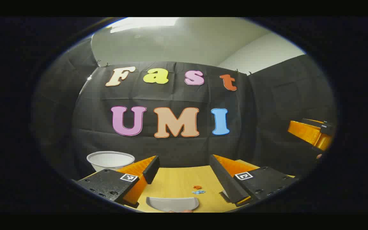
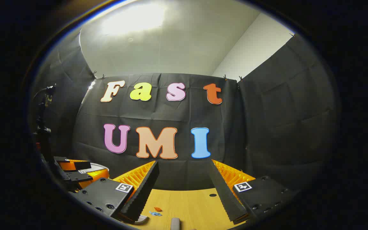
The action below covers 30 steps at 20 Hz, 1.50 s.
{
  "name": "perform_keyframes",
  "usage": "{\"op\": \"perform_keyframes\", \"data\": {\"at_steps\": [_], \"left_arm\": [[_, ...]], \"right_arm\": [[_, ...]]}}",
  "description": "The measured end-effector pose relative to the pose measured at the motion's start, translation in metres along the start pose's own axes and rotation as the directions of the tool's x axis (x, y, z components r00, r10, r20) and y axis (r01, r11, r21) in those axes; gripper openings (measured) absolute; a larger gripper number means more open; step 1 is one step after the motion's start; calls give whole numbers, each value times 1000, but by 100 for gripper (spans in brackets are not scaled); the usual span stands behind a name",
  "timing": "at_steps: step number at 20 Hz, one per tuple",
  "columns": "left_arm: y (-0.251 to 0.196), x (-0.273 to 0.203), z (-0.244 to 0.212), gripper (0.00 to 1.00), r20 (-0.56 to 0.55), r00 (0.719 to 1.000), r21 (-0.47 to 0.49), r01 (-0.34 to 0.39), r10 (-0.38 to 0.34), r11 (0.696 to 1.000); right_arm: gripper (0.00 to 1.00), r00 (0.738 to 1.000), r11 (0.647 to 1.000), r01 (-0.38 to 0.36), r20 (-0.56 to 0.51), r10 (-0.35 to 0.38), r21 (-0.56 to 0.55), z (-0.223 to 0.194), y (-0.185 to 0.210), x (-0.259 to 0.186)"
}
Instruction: Pick up the small broom and dustpan from the desktop, sweep the trash into the dustpan with the broom, and then empty the trash into the garbage bin.
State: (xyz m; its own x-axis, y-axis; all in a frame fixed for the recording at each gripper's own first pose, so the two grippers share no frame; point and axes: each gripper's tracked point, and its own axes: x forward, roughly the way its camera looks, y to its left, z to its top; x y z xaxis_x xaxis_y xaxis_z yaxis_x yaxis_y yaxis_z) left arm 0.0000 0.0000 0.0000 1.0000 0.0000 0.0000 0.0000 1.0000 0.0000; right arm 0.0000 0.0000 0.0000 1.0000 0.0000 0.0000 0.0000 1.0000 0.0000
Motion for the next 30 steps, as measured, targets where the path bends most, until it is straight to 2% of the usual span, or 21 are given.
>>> {"op": "perform_keyframes", "data": {"at_steps": [8, 9, 10, 15, 16, 17, 18, 20, 21, 22, 23, 24, 26, 27, 30], "left_arm": [[4, -6, -1, 94, -6, 1000, 4, -24, 24, 1000], [5, -7, 0, 99, -4, 1000, 7, -30, 30, 1000], [7, -7, 0, 94, -3, 999, 11, -37, 37, 999], [8, -9, 1, 94, -5, 999, 13, -50, 50, 999], [7, -9, 2, 99, -3, 999, 17, -49, 49, 999], [7, -9, 3, 94, 2, 999, 20, -50, 50, 999], [6, -9, 4, 99, 5, 999, 22, -49, 49, 999], [5, -9, 5, 94, 7, 999, 22, -51, 51, 998], [5, -10, 5, 94, 7, 999, 21, -51, 51, 998], [5, -11, 6, 99, 9, 999, 21, -53, 53, 998], [5, -10, 5, 94, 8, 998, 23, -55, 54, 998], [5, -11, 5, 94, 8, 998, 25, -56, 56, 998], [5, -11, 6, 94, 8, 998, 25, -57, 57, 998], [4, -11, 5, 99, 7, 998, 25, -59, 59, 998], [4, -11, 5, 99, 5, 998, 28, -61, 61, 998]], "right_arm": [[99, 1000, 1000, -23, 2, 23, -8, -1, 5, 0], [99, 1000, 1000, -28, -5, 28, -7, -3, 7, 0], [99, 999, 999, -34, -13, 34, -3, -5, 7, 1], [98, 999, 999, -41, -10, 41, -4, -3, 7, 2], [98, 999, 999, -40, -12, 40, -4, -4, 6, 2], [99, 999, 999, -40, -13, 40, -3, -4, 6, 1], [98, 999, 999, -42, -15, 42, -1, -5, 5, 3], [98, 999, 999, -43, -19, 43, 2, -6, 4, 3], [99, 999, 999, -43, -19, 43, 2, -6, 4, 3], [99, 999, 999, -44, -18, 44, 0, -6, 3, 2], [98, 999, 999, -45, -17, 45, -1, -6, 4, 1], [98, 999, 999, -46, -17, 46, -2, -7, 3, 2], [98, 998, 999, -52, -21, 52, 0, -8, 5, 3], [98, 998, 999, -53, -24, 53, 1, -8, 4, 3], [98, 998, 999, -51, -29, 51, 5, -9, 2, 4]]}}
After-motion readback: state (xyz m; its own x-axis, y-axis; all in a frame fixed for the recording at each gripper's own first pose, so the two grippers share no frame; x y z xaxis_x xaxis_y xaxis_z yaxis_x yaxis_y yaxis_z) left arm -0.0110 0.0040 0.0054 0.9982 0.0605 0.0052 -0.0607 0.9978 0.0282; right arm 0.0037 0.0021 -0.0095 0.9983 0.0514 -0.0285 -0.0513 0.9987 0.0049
